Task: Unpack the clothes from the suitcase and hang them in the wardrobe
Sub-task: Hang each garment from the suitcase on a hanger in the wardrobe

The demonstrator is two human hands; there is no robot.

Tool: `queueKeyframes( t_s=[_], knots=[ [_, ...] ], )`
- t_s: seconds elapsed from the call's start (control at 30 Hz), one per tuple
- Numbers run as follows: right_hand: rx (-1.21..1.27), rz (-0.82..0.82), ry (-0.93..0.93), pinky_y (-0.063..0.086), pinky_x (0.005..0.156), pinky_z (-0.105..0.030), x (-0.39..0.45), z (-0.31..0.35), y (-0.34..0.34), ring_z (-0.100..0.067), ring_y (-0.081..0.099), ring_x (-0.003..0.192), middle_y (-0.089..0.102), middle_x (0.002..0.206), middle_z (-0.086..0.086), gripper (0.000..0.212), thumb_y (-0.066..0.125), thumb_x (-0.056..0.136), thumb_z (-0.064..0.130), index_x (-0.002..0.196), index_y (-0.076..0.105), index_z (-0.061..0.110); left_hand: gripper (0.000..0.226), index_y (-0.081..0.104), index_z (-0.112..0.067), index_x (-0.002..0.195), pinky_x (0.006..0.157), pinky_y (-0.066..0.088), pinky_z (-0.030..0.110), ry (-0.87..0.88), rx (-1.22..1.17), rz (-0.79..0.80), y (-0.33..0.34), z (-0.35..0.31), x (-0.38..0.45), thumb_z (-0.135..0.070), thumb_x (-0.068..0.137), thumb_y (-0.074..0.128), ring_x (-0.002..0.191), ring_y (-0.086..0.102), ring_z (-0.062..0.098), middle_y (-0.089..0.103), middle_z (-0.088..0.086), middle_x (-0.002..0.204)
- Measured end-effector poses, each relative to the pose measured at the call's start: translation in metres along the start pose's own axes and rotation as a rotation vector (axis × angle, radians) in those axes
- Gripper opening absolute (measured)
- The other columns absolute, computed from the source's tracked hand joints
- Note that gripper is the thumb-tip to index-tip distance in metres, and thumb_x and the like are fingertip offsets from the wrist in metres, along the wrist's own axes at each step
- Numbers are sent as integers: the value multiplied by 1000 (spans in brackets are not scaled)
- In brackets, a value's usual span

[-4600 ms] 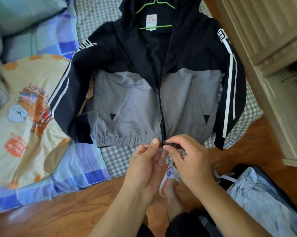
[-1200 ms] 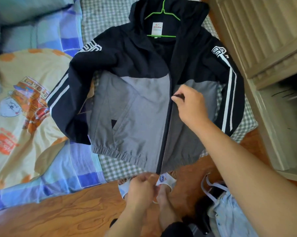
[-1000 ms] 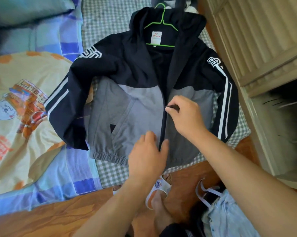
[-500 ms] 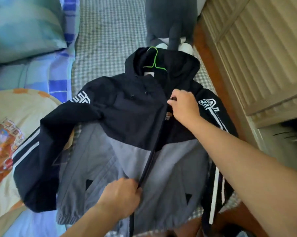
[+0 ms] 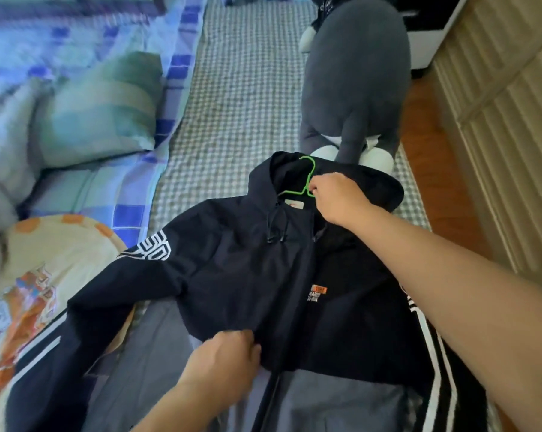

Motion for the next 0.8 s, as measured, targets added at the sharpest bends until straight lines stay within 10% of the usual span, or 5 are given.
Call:
queueKeyframes(
  t_s=[0.33,0.57,0.8],
  knots=[
    [-206,-160,-47,26,74,-33,-13,7,-4,-16,34,83,57,77,10,16,65,93,24,78,70,28,12,56,-27,94,80,50,36,52,-185,-341,-69,18,15,-32,99,46,92,61,19,59,-10,95],
    [-49,-756,-221,33,84,-34,-121,47,-219,-24,48,82,51,68,6,8,72,88,22,81,76,21,56,45,-19,148,113,37,35,315,-400,-907,-206,-16,-69,-32,96,64,128,46,22,41,2,141],
    [-61,-892,-174,43,62,-36,-270,123,-396,-25,49,72,53,71,0,5,74,88,14,90,78,12,58,38,-35,155,106,32,51,693,86,-1220,-335,-92,-238,-56,101,35,127,45,31,50,2,142]
  ],
)
Point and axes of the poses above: each hand's wrist, its own x-axis towards the middle knuckle, its own y-axis out of the palm, z = x × y, the point moved 7 cm from there along x, towards the middle knuckle
